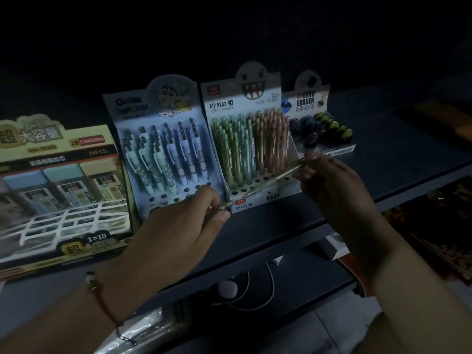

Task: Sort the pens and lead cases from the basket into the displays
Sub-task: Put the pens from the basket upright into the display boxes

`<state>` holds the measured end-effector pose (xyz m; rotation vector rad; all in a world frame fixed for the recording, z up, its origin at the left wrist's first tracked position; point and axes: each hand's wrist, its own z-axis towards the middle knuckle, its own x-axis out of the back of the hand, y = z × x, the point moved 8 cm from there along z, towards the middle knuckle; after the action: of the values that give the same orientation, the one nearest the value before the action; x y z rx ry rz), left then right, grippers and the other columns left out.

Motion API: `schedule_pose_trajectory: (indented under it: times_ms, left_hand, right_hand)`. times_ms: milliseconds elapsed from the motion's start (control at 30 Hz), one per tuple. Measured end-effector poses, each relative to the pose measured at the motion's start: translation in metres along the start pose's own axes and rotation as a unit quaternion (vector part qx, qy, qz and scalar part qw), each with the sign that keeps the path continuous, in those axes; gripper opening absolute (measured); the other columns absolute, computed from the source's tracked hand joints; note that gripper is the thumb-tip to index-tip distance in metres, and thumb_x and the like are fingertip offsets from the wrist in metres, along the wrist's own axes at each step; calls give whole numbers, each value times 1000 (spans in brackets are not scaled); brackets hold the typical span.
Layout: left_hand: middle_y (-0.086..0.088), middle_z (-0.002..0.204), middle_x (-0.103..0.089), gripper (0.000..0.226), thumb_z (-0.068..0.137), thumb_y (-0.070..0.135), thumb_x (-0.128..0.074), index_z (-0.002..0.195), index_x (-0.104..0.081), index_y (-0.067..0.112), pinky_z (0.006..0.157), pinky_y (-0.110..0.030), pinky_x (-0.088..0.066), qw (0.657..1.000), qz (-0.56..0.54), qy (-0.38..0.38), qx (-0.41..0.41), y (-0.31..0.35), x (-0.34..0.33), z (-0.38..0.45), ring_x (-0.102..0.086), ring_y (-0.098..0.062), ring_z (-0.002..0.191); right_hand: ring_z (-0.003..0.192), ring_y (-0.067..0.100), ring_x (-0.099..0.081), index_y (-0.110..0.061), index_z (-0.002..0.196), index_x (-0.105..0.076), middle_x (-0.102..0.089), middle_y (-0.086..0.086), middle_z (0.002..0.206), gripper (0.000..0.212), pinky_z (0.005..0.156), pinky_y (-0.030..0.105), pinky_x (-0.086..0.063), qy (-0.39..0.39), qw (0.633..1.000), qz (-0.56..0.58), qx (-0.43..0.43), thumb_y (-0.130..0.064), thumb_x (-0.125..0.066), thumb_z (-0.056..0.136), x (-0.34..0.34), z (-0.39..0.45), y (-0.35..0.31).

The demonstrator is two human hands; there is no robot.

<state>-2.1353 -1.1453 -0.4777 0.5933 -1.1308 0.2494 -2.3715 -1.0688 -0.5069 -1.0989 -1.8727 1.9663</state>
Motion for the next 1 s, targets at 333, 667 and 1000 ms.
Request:
schedule_pose_trajectory:
  times_ms: [333,667,1000]
  left_hand:
    - [17,109,-62,40,93,55,-40,122,-59,35,71,-24,-39,999,42,1,-15,-3,-7,5,-58,-5,90]
    - [18,103,-60,37,93,51,-45,124,-61,36,66,-13,-30,999,35,3,-24,-2,-6,4,-43,4,77]
    - [19,108,-62,36,93,52,-45,123,-62,40,72,-26,-47,1000,23,0,0,-4,-5,4,-59,-2,87]
  right_hand:
    - [101,21,-71,-18,107,-69,-74,7,105,15,91,37,-56,33,983,-77,163,-12,-60,96,-17,-15,-27]
    - [84,20,-69,-3,123,-67,-74,15,98,27,71,22,-54,-34,945,-184,267,-5,-60,97,-49,-9,-26]
    - [74,3,-61,5,108,-69,-65,-9,78,25,68,20,-49,-62,941,-195,269,-16,-68,95,-71,6,-10]
